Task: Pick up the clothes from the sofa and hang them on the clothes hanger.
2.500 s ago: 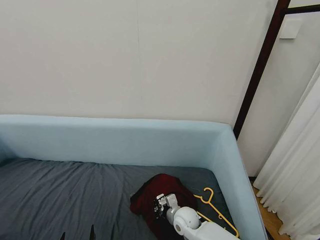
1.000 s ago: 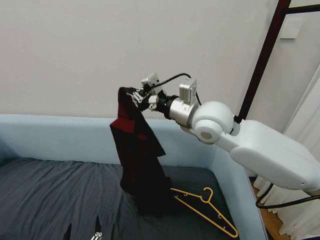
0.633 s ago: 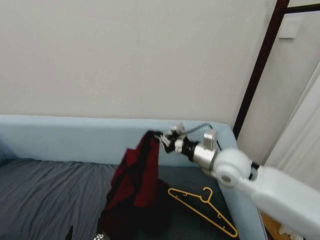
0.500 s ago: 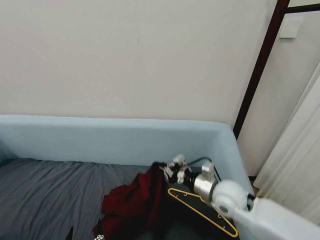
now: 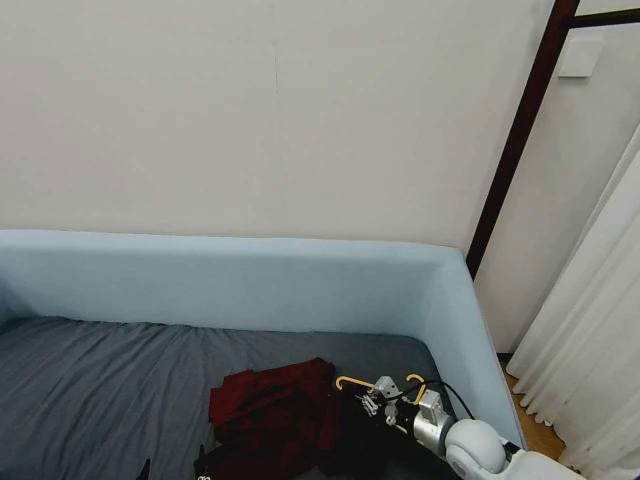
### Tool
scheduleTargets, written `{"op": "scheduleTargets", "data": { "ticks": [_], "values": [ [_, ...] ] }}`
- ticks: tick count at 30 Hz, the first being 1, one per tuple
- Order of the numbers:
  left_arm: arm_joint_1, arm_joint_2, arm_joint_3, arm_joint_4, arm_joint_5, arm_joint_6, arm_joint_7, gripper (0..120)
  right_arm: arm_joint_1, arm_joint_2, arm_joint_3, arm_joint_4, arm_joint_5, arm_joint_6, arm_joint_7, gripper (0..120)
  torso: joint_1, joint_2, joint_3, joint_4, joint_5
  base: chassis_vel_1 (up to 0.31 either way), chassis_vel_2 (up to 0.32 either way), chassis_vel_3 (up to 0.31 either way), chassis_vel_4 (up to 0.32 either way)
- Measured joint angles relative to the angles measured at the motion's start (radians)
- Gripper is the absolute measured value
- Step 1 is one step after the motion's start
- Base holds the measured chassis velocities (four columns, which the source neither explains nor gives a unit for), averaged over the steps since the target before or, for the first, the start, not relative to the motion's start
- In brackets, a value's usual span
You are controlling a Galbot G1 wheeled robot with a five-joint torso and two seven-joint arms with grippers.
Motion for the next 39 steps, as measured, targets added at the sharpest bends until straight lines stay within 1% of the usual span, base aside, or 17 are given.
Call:
{"op": "scheduleTargets", "data": {
  "ticks": [3,5,6,10,11,14,16,17,19,20,21,23,26,27,30,36,39],
  "values": [
    [-0.01,0.013,0.01,0.002,0.0,0.006,0.0,99,-0.018,0.003,0.028,-0.042,-0.05,0.001,0.009,2,0.0,0.0,0.0,0.0,0.0004,0.0,0.0,0.0,0.0],
    [-0.016,0.024,0.015,0.003,0.0,0.009,0.0,99,-0.041,0.0,0.055,-0.047,-0.073,-0.007,0.032,12,0.0,0.0,0.0,0.0,0.0004,0.0,0.0,0.0,0.0],
    [-0.016,0.024,0.015,0.003,0.0,0.009,0.0,99,-0.041,0.0,0.055,-0.047,-0.073,-0.007,0.032,12,0.0,0.0,0.0,0.0,0.0004,0.0,0.0,0.0,0.0],
    [-0.03,0.042,0.018,0.007,0.0,0.01,0.0,99,-0.086,-0.038,0.104,-0.009,-0.084,-0.063,0.091,29,0.0,0.0,0.0,-0.0004,0.0004,0.0,0.0,0.0,0.0],
    [-0.03,0.042,0.018,0.007,0.0,0.01,0.0,99,-0.086,-0.038,0.104,-0.009,-0.084,-0.063,0.091,29,0.0,0.0,0.0,-0.0004,0.0004,0.0,0.0,0.0,0.0],
    [-0.032,0.048,0.019,0.008,-0.003,0.009,0.0,99,-0.101,-0.073,0.133,0.012,-0.085,-0.106,0.133,43,0.0,0.0,0.0,-0.0002,0.0002,0.0,0.0,0.0,0.0],
    [-0.032,0.049,0.02,0.008,-0.003,0.008,0.0,99,-0.108,-0.076,0.144,0.016,-0.085,-0.113,0.141,47,0.0,0.0,0.0,0.0,0.0003,0.0,0.0,0.0,0.0],
    [-0.031,0.052,0.02,0.009,-0.003,0.007,0.0,99,-0.123,-0.082,0.164,0.03,-0.083,-0.127,0.157,53,0.0,0.0,0.0,0.0001,0.0003,0.0,0.0,0.0,0.0],
    [-0.031,0.056,0.02,0.011,-0.004,0.005,-0.002,99,-0.17,-0.089,0.205,0.081,-0.061,-0.164,0.19,62,0.0,0.0,0.0,0.0001,0.0002,0.0,0.0,0.0,0.0],
    [-0.031,0.056,0.02,0.011,-0.004,0.005,-0.002,99,-0.17,-0.089,0.205,0.081,-0.061,-0.164,0.19,62,0.0,0.0,0.0,0.0001,0.0002,0.0,0.0,0.0,0.0],
    [-0.032,0.059,0.021,0.014,-0.004,0.005,-0.002,99,-0.216,-0.092,0.24,0.146,-0.017,-0.207,0.215,66,0.0,0.0,0.0,-0.0004,0.0005,0.0,0.0,0.0,0.0],
    [-0.036,0.067,0.022,0.017,-0.004,0.005,-0.003,99,-0.293,-0.088,0.281,0.249,0.047,-0.276,0.255,75,0.0,0.0,0.0,-0.0002,-0.0003,0.0,0.0,0.0,0.0],
    [-0.043,0.078,0.025,0.019,-0.005,0.011,-0.004,99,-0.351,-0.062,0.271,0.321,0.071,-0.322,0.287,87,0.0,0.0,0.0,-0.0003,0.0001,0.0,0.0,0.0,0.0],
    [-0.043,0.078,0.025,0.019,-0.005,0.011,-0.004,99,-0.351,-0.062,0.271,0.321,0.071,-0.322,0.287,87,0.0,0.0,0.0,-0.0003,0.0001,0.0,0.0,0.0,0.0],
    [-0.045,0.093,0.024,0.022,-0.006,0.014,-0.004,99,-0.362,-0.03,0.22,0.332,0.07,-0.343,0.304,98,0.0,0.0,0.0,0.0,0.0002,0.0,0.0,0.0,0.0],
    [-0.038,0.106,0.014,0.027,-0.007,0.013,-0.004,99,-0.278,0.014,0.115,0.247,0.076,-0.35,0.31,100,0.0,0.0,0.0,0.0,0.0,0.0,0.0,0.0,0.0],
    [-0.034,0.102,0.011,0.027,-0.007,0.012,-0.005,99,-0.249,0.042,0.101,0.207,0.086,-0.351,0.313,100,0.0,0.0,0.0,0.0002,0.0001,0.0,0.0,0.0,0.0]
  ]
}}
